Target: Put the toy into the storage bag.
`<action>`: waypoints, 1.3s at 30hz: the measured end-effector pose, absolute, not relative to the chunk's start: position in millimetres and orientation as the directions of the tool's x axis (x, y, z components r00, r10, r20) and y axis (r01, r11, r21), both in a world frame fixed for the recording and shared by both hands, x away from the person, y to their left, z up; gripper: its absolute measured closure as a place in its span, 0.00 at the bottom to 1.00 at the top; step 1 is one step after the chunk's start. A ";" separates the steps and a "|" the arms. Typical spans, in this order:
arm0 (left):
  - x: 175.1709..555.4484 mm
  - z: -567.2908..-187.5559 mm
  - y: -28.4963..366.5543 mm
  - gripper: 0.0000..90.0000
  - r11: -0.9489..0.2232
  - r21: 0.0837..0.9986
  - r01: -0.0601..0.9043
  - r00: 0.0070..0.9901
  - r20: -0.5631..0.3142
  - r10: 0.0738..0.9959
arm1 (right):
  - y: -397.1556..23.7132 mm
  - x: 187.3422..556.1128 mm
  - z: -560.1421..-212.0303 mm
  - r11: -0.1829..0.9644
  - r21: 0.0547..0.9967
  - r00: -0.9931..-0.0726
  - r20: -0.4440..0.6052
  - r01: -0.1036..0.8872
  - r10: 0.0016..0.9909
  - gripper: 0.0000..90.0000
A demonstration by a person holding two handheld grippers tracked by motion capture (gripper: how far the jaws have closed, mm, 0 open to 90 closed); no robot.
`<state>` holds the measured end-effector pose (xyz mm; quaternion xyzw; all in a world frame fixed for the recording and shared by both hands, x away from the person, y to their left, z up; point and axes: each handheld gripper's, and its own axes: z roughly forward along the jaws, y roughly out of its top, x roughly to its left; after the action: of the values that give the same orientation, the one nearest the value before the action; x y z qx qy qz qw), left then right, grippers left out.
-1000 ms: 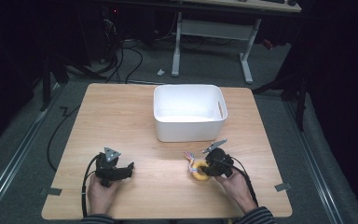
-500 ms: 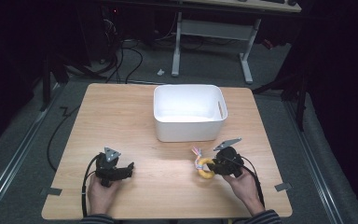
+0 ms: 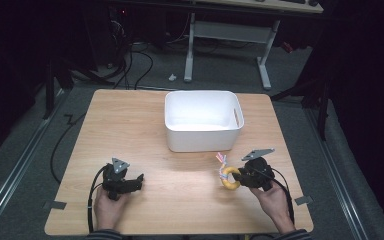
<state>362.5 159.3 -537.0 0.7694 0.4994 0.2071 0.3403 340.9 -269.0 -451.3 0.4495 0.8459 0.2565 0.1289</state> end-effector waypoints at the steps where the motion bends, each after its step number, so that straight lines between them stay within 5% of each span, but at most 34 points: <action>1: 362.5 -537.0 159.3 0.17 -0.270 0.730 0.627 0.416 -0.021 0.909 | -270.5 340.4 -450.6 0.465 0.552 -0.563 0.011 0.692 0.826 0.76; 39: 362.5 -536.9 159.2 0.17 -0.274 0.728 0.628 0.417 -0.018 0.909 | -316.0 320.3 -408.0 0.403 0.606 -0.487 -0.030 0.685 0.873 0.76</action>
<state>362.5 159.2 -536.9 0.7709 0.4984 0.2073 0.3382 320.3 -316.0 -408.0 0.4755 0.8193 0.2689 0.1745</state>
